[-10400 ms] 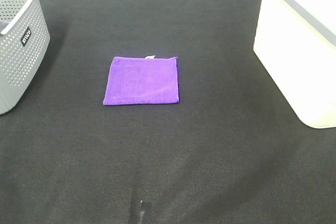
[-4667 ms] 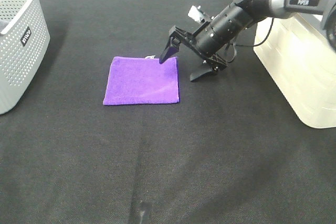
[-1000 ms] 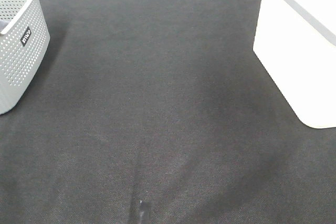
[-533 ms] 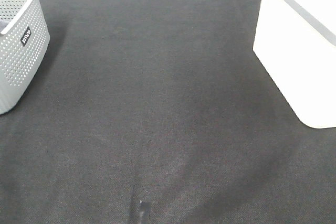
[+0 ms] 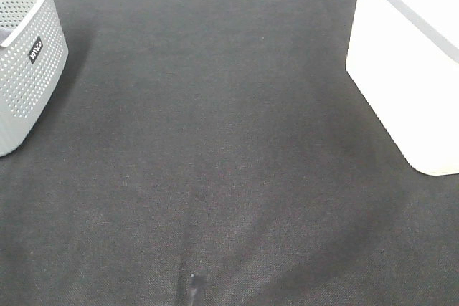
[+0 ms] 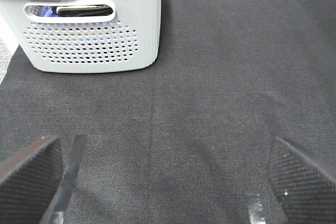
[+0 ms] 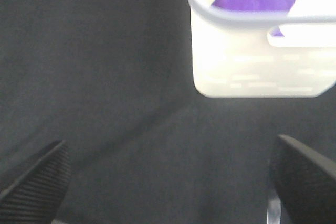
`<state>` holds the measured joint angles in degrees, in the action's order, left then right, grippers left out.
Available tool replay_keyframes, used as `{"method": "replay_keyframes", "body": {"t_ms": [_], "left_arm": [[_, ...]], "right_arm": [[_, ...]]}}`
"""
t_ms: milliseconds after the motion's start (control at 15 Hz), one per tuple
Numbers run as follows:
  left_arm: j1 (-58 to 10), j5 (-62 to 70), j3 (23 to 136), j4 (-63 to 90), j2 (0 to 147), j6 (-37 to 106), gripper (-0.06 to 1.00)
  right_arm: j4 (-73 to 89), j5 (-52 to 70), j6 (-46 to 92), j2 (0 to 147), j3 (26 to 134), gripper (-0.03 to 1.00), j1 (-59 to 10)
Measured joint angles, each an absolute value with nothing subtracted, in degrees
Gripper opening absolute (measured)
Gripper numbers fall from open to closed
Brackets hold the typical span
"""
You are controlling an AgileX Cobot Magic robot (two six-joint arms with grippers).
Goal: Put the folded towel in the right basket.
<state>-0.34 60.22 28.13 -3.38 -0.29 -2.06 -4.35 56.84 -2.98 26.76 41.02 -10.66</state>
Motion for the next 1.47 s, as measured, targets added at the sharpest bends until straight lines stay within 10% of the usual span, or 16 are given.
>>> {"method": "replay_keyframes", "body": {"t_ms": [333,1467], "left_arm": [[-0.34,60.22,28.13,-3.38,-0.29,-2.06,0.99],[-0.34,60.22,28.13,-3.38,-0.29,-2.06,0.99]], "right_arm": [[-3.32,60.79,-3.04,0.57,28.13,0.98,-10.66],[-2.06,63.25,-0.40,-0.23,26.41,0.98,-3.27]]}}
